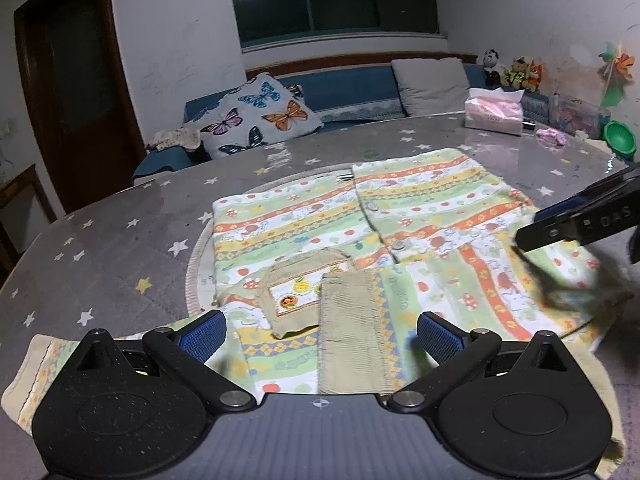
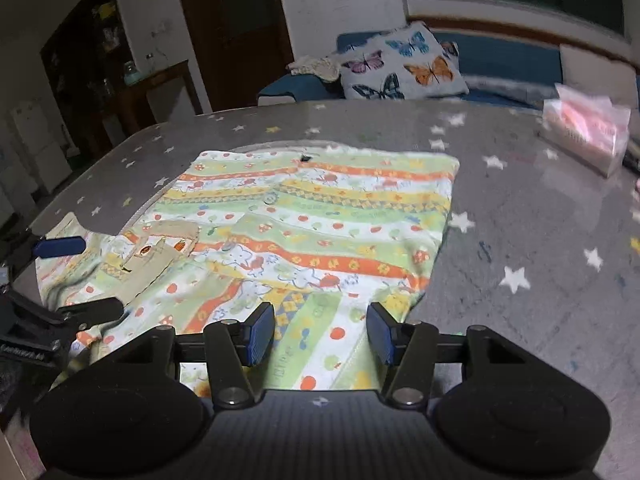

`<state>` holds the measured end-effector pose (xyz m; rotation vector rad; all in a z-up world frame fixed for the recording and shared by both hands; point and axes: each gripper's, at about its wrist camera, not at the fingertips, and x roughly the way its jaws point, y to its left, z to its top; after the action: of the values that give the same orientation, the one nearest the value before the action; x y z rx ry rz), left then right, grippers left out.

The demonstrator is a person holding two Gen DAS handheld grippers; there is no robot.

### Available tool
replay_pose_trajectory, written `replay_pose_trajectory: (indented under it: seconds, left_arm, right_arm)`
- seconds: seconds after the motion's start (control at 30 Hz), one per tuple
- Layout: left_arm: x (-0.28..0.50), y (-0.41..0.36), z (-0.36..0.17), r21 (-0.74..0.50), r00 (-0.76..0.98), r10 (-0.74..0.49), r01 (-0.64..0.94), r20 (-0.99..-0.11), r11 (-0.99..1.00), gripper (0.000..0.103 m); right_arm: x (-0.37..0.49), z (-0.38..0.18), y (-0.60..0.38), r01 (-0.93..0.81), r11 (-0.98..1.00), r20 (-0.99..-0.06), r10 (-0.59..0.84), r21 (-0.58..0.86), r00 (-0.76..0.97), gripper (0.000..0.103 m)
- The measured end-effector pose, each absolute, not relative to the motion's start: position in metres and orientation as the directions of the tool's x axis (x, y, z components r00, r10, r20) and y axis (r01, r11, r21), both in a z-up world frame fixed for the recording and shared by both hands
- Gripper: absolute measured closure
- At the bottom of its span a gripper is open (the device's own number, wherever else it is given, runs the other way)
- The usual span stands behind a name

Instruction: Fold clothes

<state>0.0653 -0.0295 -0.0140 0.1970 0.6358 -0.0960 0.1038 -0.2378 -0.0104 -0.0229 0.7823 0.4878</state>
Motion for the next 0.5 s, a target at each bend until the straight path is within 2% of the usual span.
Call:
replay_pose_trajectory:
  seconds: [0.2, 0.33, 0.5]
  left_arm:
    - [0.067, -0.03, -0.026, 0.202, 0.798, 0.031, 0.114, -0.601, 0.973, 0.0]
    - [0.062, -0.022, -0.023, 0.19, 0.805, 0.04, 0.091, -0.592, 0.978, 0.0]
    - [0.05, -0.002, -0.013, 0.154, 0.83, 0.054, 0.039, -0.556, 0.987, 0.0]
  right_arm:
    - [0.085, -0.011, -0.218, -0.494, 0.863, -0.68, 0.426, 0.107, 0.596, 0.042]
    - [0.073, -0.014, -0.202, -0.531, 0.846, -0.687, 0.411, 0.043, 0.599, 0.038]
    - [0.063, -0.007, -0.185, -0.566, 0.824, -0.657, 0.436, 0.017, 0.615, 0.024]
